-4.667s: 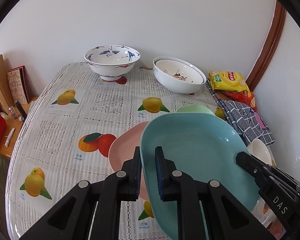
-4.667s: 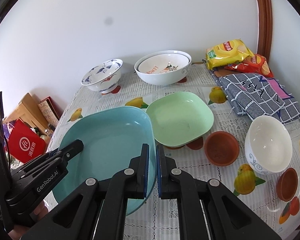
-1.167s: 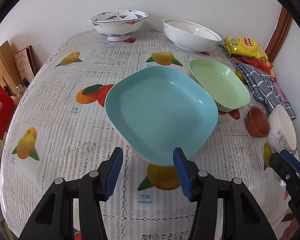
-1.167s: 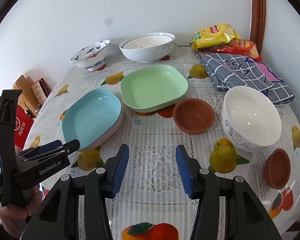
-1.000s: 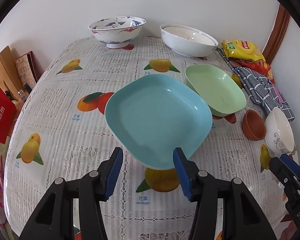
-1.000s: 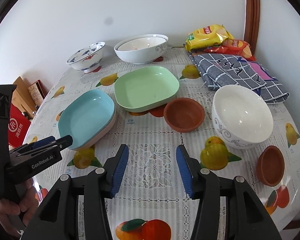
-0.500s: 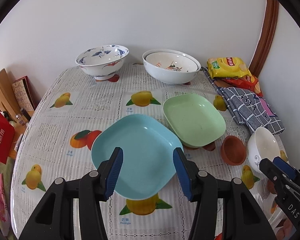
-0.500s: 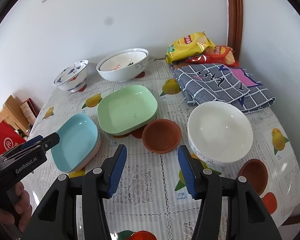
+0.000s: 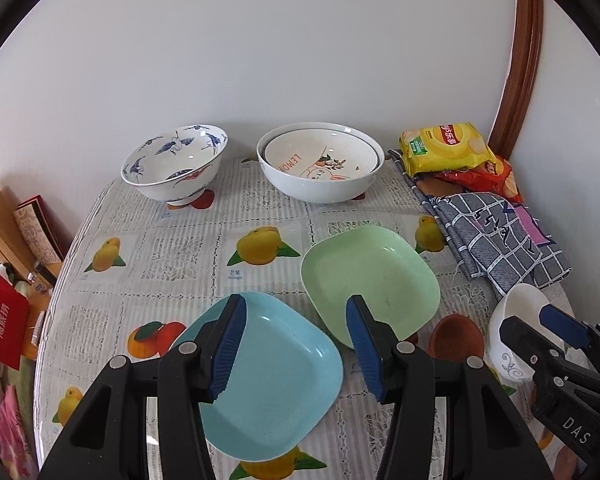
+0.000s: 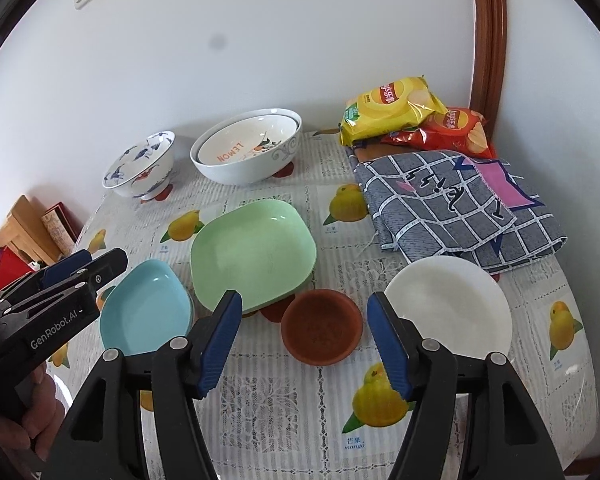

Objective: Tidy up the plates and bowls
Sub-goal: 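Move both tools toward the light-green plate rim, then close both tools on the light-green plate rim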

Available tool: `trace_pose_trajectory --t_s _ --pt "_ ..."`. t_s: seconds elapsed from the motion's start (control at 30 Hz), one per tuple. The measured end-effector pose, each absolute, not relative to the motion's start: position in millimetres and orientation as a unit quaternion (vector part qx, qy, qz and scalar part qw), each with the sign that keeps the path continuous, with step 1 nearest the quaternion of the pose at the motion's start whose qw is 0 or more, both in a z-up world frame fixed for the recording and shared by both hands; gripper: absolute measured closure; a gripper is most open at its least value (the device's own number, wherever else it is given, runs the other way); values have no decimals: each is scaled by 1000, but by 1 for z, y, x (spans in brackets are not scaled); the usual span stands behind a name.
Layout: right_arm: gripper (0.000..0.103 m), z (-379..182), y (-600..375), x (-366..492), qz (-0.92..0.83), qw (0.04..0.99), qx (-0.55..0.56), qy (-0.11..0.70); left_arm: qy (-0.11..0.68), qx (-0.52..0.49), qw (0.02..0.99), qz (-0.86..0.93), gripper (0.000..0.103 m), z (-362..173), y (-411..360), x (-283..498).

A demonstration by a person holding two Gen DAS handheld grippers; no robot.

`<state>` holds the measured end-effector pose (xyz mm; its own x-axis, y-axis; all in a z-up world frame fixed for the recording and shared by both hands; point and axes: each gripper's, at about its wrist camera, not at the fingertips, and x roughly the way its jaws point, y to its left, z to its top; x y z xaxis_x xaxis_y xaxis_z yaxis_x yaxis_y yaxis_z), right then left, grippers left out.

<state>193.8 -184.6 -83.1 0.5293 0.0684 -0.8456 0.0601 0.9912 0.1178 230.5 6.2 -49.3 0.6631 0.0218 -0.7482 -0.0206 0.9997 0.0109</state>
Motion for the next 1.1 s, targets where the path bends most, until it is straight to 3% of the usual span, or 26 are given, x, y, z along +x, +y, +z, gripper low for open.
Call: trace_pose_trajectory --t_s 0.83,1.1 --pt "39 -130 -186 264 5 856 63 514 451 -19 892 16 53 -91 11 302" --pt "48 -158 -176 286 4 843 51 535 475 -23 879 20 53 -122 14 325"
